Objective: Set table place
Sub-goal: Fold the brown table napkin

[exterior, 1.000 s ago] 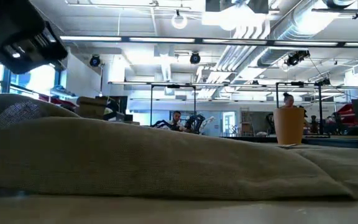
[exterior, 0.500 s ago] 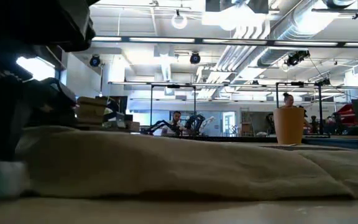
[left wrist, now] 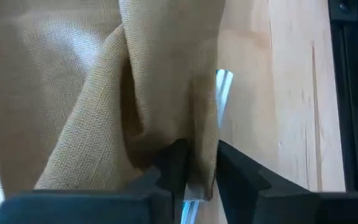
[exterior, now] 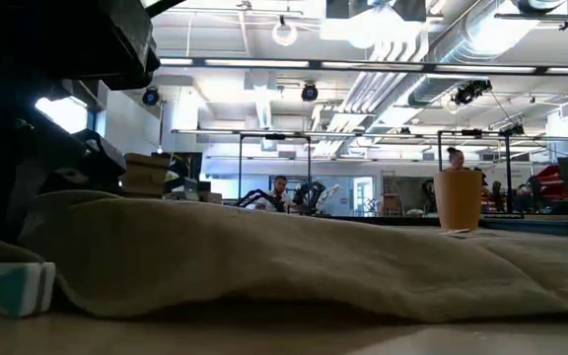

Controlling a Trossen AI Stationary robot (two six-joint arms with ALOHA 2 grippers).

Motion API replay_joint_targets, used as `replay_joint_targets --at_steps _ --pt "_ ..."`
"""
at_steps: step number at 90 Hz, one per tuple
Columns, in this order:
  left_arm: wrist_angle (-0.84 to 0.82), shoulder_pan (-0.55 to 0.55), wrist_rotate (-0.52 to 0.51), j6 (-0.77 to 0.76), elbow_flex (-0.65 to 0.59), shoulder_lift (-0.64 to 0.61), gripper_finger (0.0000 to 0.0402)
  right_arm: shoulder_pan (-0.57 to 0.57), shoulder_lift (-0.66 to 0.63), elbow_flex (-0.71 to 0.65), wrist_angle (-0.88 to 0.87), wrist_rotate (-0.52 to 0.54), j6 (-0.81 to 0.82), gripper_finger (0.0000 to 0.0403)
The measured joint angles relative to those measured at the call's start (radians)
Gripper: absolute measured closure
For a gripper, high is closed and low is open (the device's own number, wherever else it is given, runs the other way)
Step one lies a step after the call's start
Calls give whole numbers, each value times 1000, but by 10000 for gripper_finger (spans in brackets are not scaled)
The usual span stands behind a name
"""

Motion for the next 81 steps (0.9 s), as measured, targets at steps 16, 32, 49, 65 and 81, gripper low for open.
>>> replay_joint_targets --at_steps 16,32,49,65,81 --pt "18 0 20 -12 -2 1 346 0 0 0 0 -4 10 243" --pt "22 0 28 -19 -2 1 336 0 0 -1 3 -11 10 243" --pt "27 3 35 -10 -2 2 334 0 0 -1 13 -9 8 244" --pt "29 13 46 -11 -2 2 333 0 0 -2 13 -6 10 244" --pt "34 21 52 -19 -2 2 309 0 0 -2 13 -5 9 244"
